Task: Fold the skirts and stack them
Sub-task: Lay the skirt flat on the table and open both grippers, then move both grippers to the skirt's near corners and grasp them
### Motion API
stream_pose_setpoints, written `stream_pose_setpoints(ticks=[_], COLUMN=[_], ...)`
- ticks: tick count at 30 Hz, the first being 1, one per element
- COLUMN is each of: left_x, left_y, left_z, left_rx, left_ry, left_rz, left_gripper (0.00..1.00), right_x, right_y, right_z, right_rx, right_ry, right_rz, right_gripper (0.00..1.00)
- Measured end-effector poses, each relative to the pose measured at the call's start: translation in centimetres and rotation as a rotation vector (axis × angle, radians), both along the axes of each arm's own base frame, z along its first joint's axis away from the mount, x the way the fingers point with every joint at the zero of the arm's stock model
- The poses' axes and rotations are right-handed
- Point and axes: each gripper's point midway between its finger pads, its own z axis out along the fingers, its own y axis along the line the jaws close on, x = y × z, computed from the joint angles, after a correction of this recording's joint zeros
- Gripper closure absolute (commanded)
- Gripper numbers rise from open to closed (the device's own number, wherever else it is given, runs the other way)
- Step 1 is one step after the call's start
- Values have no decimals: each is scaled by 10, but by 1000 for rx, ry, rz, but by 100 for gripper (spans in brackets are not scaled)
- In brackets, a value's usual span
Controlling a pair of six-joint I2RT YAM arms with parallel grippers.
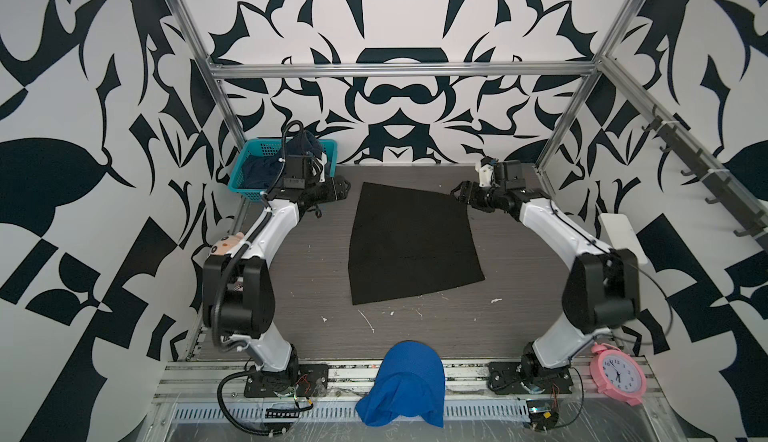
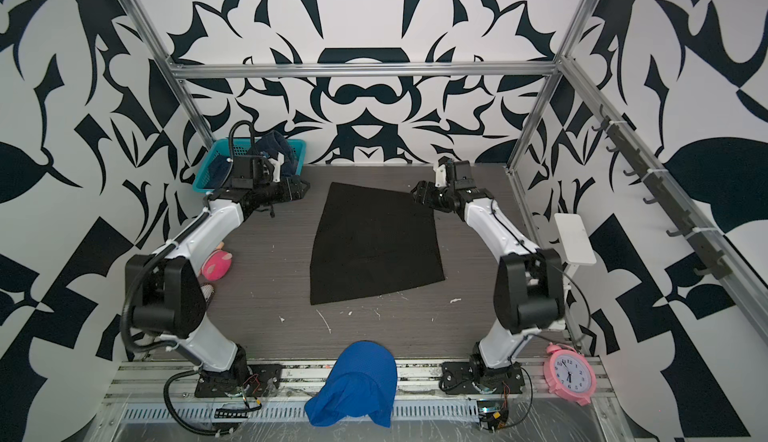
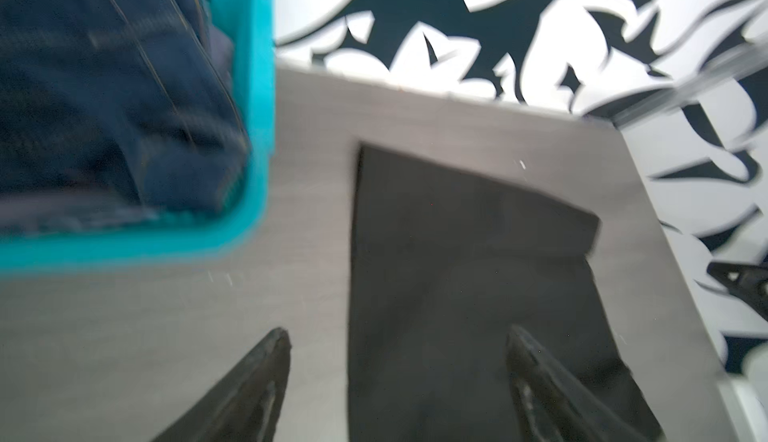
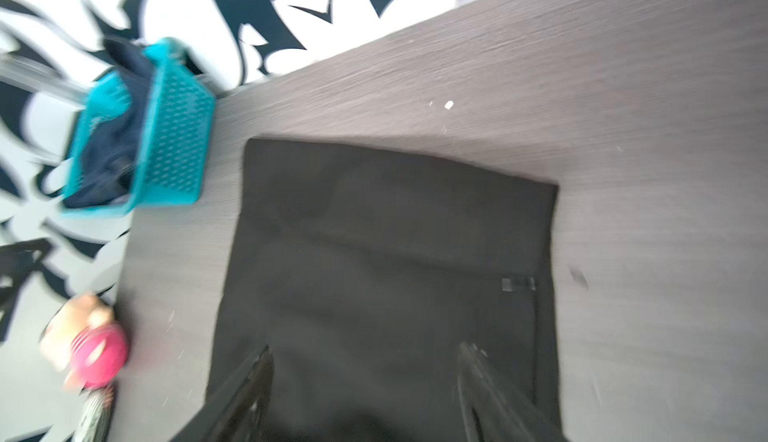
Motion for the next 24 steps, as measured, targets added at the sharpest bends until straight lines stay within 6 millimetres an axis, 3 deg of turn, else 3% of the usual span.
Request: stream_pose_setpoints(ticks=[3, 7, 10, 14, 18, 20, 24], left_x=[-44, -99, -141, -178, -212, -231, -255], left_y=[-17, -37, -43, -39, -32, -37, -55], left_z=[-16, -49, -69, -87, -123, -137, -144], left_rx=[-4, 26, 52, -1, -63, -68, -76], left_ry=[55, 149, 211, 293, 438, 504, 565], left_rz=[-35, -71, -84, -36, 44, 48, 19], left_gripper=[17, 21, 24, 26, 28, 29, 29], right_x=[-47, -105, -138, -156, -165, -166, -166], right_y=[-9, -26, -36, -40, -42, -42, -43], right_z=[-2, -38, -53, -65, -89, -101, -117], right_rx=[-11, -82, -124, -147, -164, -171, -163], right_ry=[5, 114, 193, 250, 336, 378, 432], right_rz=[-2, -19, -30, -26, -20, -16, -19], right_gripper=[27, 29, 30, 30, 31, 31, 32])
